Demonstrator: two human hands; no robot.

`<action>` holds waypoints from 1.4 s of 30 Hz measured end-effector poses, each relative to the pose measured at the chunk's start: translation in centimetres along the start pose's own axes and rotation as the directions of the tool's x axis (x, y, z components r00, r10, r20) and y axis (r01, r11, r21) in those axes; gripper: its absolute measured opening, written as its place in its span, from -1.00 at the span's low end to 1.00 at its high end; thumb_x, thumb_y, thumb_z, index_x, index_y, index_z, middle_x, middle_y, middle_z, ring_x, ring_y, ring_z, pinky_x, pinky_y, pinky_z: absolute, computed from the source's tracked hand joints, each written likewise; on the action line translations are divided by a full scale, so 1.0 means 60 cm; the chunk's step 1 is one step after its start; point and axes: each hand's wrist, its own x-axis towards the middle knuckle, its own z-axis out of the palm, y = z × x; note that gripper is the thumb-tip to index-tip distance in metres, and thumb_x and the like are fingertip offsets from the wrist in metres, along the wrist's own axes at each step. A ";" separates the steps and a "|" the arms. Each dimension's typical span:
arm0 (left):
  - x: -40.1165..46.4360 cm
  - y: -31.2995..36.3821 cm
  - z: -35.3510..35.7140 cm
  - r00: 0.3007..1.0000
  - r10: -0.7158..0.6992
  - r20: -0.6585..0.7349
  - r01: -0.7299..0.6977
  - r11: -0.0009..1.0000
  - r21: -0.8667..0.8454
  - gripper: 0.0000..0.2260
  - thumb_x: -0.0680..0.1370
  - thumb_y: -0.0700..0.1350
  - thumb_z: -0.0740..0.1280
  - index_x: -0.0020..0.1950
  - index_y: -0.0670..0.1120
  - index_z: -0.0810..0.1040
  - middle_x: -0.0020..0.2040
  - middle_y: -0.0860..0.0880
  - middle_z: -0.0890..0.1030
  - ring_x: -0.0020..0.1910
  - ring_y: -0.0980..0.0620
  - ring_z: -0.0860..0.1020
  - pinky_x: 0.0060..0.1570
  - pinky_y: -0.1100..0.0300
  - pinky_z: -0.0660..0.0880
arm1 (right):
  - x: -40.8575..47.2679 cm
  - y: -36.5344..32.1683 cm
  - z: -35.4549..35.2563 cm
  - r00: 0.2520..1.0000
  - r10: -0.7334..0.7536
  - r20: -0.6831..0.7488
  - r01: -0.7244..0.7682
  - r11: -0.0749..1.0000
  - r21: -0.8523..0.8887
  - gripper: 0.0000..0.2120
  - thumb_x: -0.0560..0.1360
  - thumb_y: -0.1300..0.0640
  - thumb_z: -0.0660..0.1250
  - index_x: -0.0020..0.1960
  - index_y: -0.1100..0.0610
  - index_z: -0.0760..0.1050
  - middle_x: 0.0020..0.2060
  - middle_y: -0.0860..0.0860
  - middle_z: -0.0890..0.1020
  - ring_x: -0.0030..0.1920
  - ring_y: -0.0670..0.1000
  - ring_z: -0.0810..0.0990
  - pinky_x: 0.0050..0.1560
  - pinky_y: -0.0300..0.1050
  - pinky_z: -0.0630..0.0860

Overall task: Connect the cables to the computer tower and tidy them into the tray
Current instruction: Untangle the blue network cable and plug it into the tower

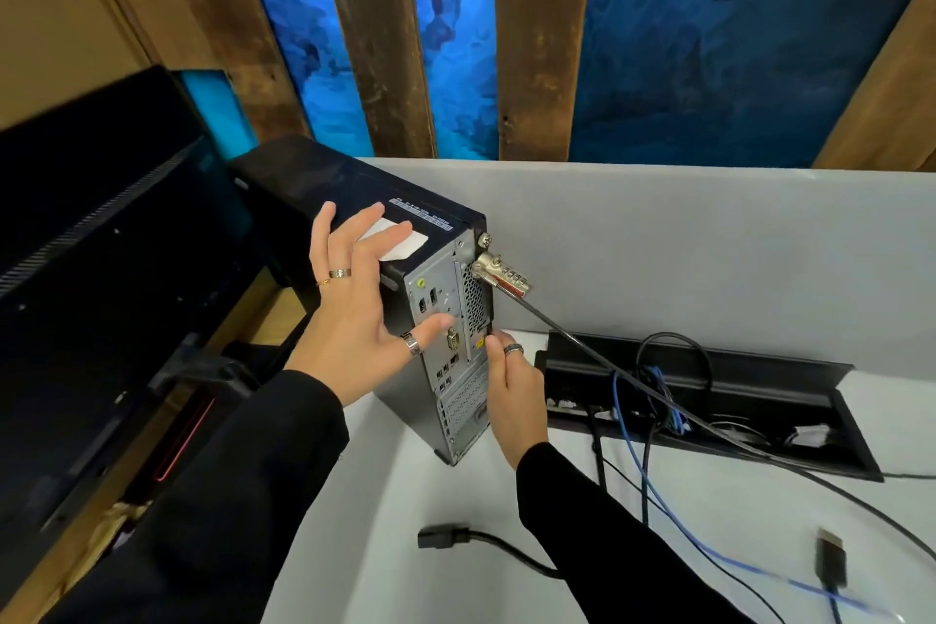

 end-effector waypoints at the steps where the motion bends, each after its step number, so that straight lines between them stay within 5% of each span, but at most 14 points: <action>1: -0.002 -0.002 -0.003 1.000 0.005 0.008 -0.005 1.000 -0.007 -0.32 0.31 0.20 0.37 0.30 0.12 0.11 0.48 -0.11 0.12 0.48 -0.08 -0.21 0.39 0.10 -0.18 | -0.005 -0.002 0.002 1.000 0.003 0.001 -0.003 1.000 -0.002 -0.75 0.63 0.07 0.03 -0.03 0.08 0.45 -0.30 -0.14 0.52 -0.32 -0.24 0.51 -0.34 -0.45 0.39; 5: -0.006 -0.002 -0.010 1.000 0.006 0.008 -0.006 1.000 -0.021 -0.31 0.31 0.14 0.42 0.30 0.13 0.11 0.49 -0.11 0.10 0.49 -0.09 -0.21 0.39 0.12 -0.21 | -0.010 -0.014 -0.002 0.999 0.020 0.039 -0.021 1.000 0.016 -0.74 0.63 0.07 0.01 0.16 0.09 0.43 -0.12 -0.04 0.59 -0.14 -0.18 0.54 -0.24 -0.45 0.43; 9: -0.011 0.004 -0.007 1.000 0.012 -0.020 -0.011 1.000 0.010 -0.28 0.34 -0.01 0.50 0.34 0.05 0.14 0.49 -0.13 0.10 0.49 -0.12 -0.21 0.41 0.02 -0.17 | -0.021 -0.021 -0.016 0.990 0.063 0.127 -0.068 0.997 0.035 -0.69 0.62 0.01 0.01 0.31 0.06 0.30 0.04 0.01 0.60 0.05 -0.05 0.56 0.02 -0.21 0.49; 12: -0.025 0.015 -0.001 0.997 -0.010 -0.080 0.009 1.000 -0.008 -0.33 0.38 -0.10 0.47 0.39 -0.06 0.21 0.49 -0.11 0.10 0.50 -0.07 -0.20 0.37 0.34 -0.27 | -0.042 -0.023 -0.046 0.978 0.097 0.185 -0.100 0.995 0.008 -0.60 0.61 -0.04 0.03 0.40 0.08 0.21 0.13 -0.05 0.53 0.12 -0.11 0.49 -0.01 -0.42 0.37; 15: -0.039 0.033 0.005 0.992 -0.004 -0.129 -0.001 0.999 -0.041 -0.41 0.43 -0.18 0.43 0.39 -0.11 0.25 0.47 -0.16 0.17 0.50 -0.11 -0.10 0.34 0.51 -0.29 | -0.067 -0.012 -0.093 0.978 0.130 0.166 -0.124 0.991 -0.045 -0.61 0.61 -0.03 0.07 0.39 0.08 0.25 0.09 -0.05 0.51 0.07 -0.11 0.47 0.06 -0.34 0.32; 22: -0.100 0.119 0.039 0.960 0.157 -0.233 -0.152 0.988 0.040 -0.59 0.47 -0.18 0.25 0.31 -0.18 0.35 0.36 -0.18 0.25 0.42 -0.21 0.11 0.48 0.29 -0.13 | -0.126 0.044 -0.246 0.963 0.266 0.044 -0.253 0.949 -0.190 -0.78 0.58 0.10 0.16 0.22 0.08 0.37 0.05 0.00 0.57 0.03 -0.02 0.55 0.07 -0.21 0.42; 27: -0.119 0.174 0.119 0.949 0.314 -0.038 -0.313 0.949 0.019 -0.70 0.51 -0.16 0.18 0.23 -0.10 0.44 0.28 -0.09 0.40 0.36 -0.14 0.29 0.43 0.14 0.13 | -0.135 0.106 -0.340 0.895 0.445 0.039 -0.387 0.816 -0.430 -0.87 0.57 0.10 0.20 0.09 0.09 0.42 -0.05 0.01 0.54 -0.21 -0.07 0.50 -0.11 -0.25 0.35; 34: -0.158 0.210 0.224 0.964 0.240 0.112 -0.234 0.970 -0.058 -0.75 0.43 -0.22 0.20 0.00 -0.07 0.61 0.15 -0.11 0.57 0.28 -0.08 0.34 0.38 0.33 0.08 | -0.148 0.167 -0.333 0.839 0.481 0.253 -0.272 0.775 -0.570 -0.72 0.51 0.03 0.30 0.18 0.10 0.49 0.11 -0.02 0.57 0.00 -0.04 0.48 0.06 -0.24 0.38; 37: -0.186 0.213 0.258 0.981 0.122 0.151 -0.091 0.976 -0.196 -0.76 0.46 -0.18 0.16 -0.01 -0.03 0.59 0.12 0.00 0.54 0.24 0.10 0.35 0.30 0.44 0.12 | -0.146 0.169 -0.321 0.888 0.405 0.217 -0.209 0.776 -0.595 -0.83 0.51 0.08 0.28 0.06 0.08 0.56 -0.08 0.03 0.62 -0.15 -0.02 0.50 -0.11 -0.22 0.40; 39: -0.206 0.222 0.274 0.968 -0.123 0.217 0.192 0.923 -0.333 -0.77 0.49 -0.20 0.18 0.00 0.04 0.56 0.06 0.15 0.50 0.16 0.33 0.32 0.20 0.53 0.17 | -0.147 0.158 -0.325 0.927 0.330 0.176 -0.164 0.782 -0.601 -0.84 0.53 0.09 0.24 0.04 0.07 0.57 -0.10 0.05 0.62 -0.19 -0.03 0.48 -0.12 -0.18 0.43; 42: -0.237 0.249 0.298 0.812 -0.407 0.419 0.575 0.682 -0.451 -0.70 0.52 -0.34 0.20 0.04 0.06 0.49 -0.01 0.18 0.51 0.05 0.17 0.47 -0.02 0.42 0.38 | -0.155 0.130 -0.346 0.974 0.177 0.143 -0.073 0.837 -0.542 -0.84 0.56 0.10 0.20 0.04 0.06 0.54 -0.12 -0.01 0.59 -0.19 -0.04 0.48 -0.07 -0.16 0.46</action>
